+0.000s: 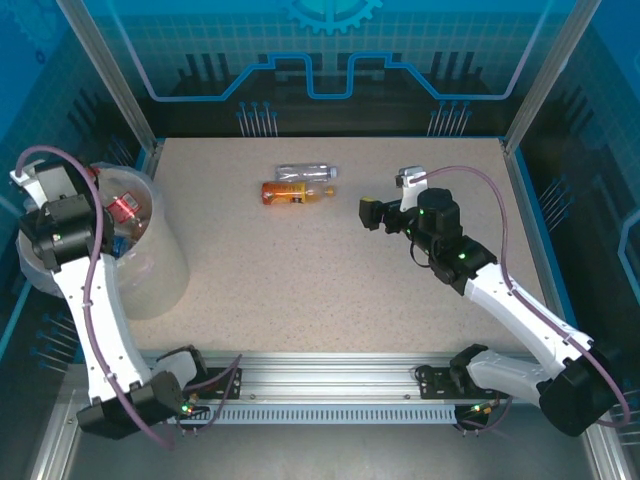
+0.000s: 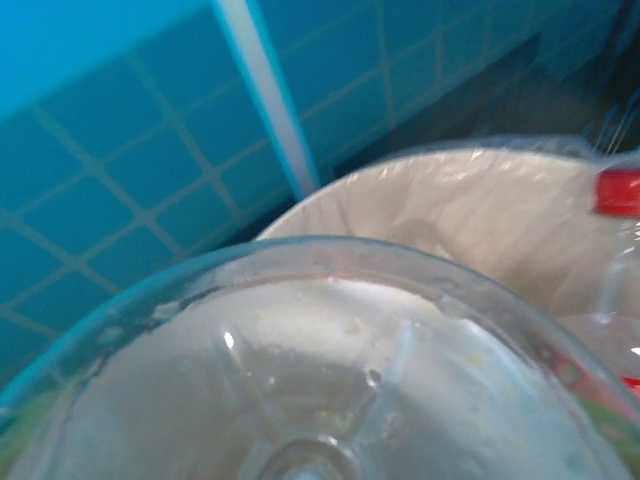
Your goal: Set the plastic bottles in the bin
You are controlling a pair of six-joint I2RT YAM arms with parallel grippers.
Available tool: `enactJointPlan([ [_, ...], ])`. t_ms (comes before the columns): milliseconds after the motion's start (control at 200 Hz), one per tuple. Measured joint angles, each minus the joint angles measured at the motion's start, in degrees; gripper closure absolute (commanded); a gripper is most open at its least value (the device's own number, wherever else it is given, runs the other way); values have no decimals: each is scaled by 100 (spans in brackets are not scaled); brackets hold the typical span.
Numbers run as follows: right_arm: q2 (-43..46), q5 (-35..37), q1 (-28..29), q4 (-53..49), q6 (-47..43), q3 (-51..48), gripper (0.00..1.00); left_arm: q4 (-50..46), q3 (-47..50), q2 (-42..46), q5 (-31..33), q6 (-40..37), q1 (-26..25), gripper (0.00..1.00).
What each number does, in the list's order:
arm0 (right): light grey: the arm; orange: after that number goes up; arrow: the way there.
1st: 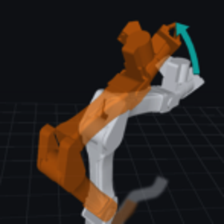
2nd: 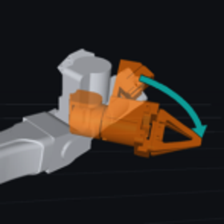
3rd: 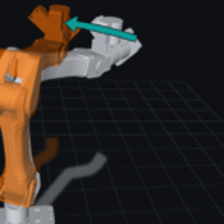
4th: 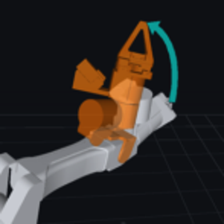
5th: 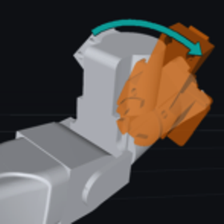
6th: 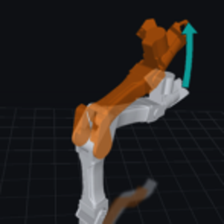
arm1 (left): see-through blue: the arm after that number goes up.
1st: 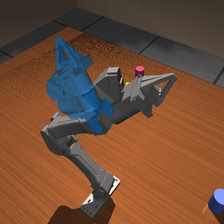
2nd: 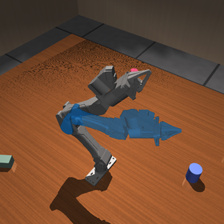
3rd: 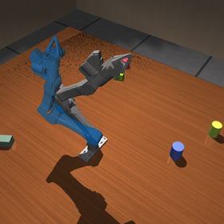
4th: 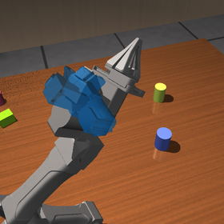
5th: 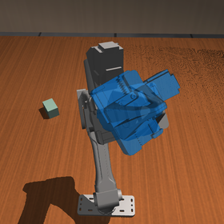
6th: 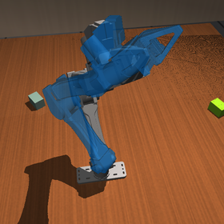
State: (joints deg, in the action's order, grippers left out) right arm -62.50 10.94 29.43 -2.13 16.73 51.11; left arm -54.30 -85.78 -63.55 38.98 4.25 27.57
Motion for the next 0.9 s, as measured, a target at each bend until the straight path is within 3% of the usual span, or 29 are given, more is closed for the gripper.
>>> enactJointPlan([
  [80,0,0,-22,-17,4,2,0,-125,-4,-229,-177,160,297,31],
  [190,0,0,-33,-52,31,13,0,-404,-177,-525,-350,396,605,1],
  [415,-11,-4,-61,-85,83,107,0,-715,-741,-728,-601,737,645,1],
  [665,-11,68,-94,-195,313,107,0,-767,-949,-658,-1547,946,597,1],
  [900,-9,240,-212,-278,708,107,0,-815,-1062,-581,-1853,1110,-424,1],
])
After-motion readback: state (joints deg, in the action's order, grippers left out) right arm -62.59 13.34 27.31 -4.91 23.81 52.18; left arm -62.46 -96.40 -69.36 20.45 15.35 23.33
